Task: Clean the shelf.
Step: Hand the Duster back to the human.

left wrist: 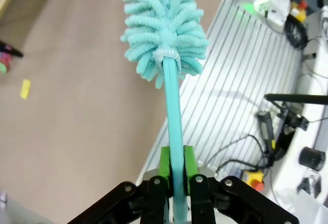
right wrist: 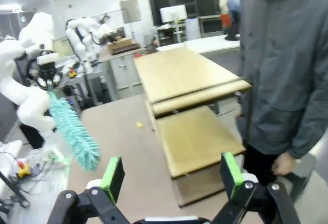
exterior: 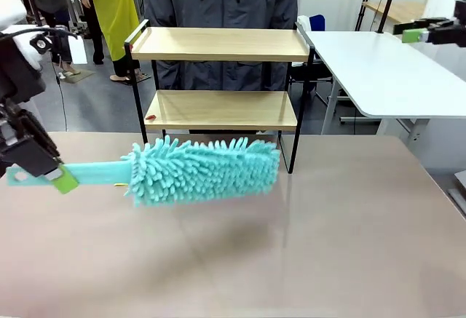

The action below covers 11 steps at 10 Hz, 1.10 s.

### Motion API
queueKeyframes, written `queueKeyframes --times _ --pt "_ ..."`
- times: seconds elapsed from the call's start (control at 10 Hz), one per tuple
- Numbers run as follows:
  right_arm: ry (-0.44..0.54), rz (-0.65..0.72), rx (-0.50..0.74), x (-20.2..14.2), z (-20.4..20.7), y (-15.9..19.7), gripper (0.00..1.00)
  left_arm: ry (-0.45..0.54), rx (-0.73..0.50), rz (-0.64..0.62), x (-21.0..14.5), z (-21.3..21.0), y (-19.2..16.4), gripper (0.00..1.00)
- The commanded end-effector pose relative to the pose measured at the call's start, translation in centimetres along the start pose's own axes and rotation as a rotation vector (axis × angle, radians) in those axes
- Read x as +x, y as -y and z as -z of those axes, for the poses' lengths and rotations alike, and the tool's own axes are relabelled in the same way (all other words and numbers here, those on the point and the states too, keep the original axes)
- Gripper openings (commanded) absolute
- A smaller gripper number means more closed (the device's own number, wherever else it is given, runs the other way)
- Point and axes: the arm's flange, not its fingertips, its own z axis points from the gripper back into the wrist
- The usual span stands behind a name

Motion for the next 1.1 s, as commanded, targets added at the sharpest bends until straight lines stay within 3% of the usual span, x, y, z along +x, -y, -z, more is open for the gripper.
queueKeyframes --times 0.0,0.2,0.4,0.6,0.7,1.0 --pt "-0.033 0.121 0.086 0.3 2.0 -2.6 1.00 0.112 -0.051 0.108 0.4 1.9 -1.2 0.13" --pt "-0.084 0.198 0.190 -1.5 6.3 -5.5 1.00 0.195 -0.116 0.206 1.5 3.0 -2.6 0.13" --pt "-0.064 0.177 0.179 -4.2 9.0 -6.1 1.00 0.236 -0.138 0.234 2.2 3.6 -3.1 0.13" --pt "0.003 0.173 0.192 -4.8 8.4 -5.1 1.00 0.229 -0.173 0.239 2.6 4.5 -3.3 0.13" --pt "-0.080 0.192 0.210 -4.4 9.6 -6.3 1.00 0.206 -0.112 0.215 2.4 3.7 -2.8 0.13" --pt "-0.080 0.192 0.210 -4.4 9.6 -6.3 1.00 0.206 -0.112 0.215 2.4 3.7 -2.8 0.13"
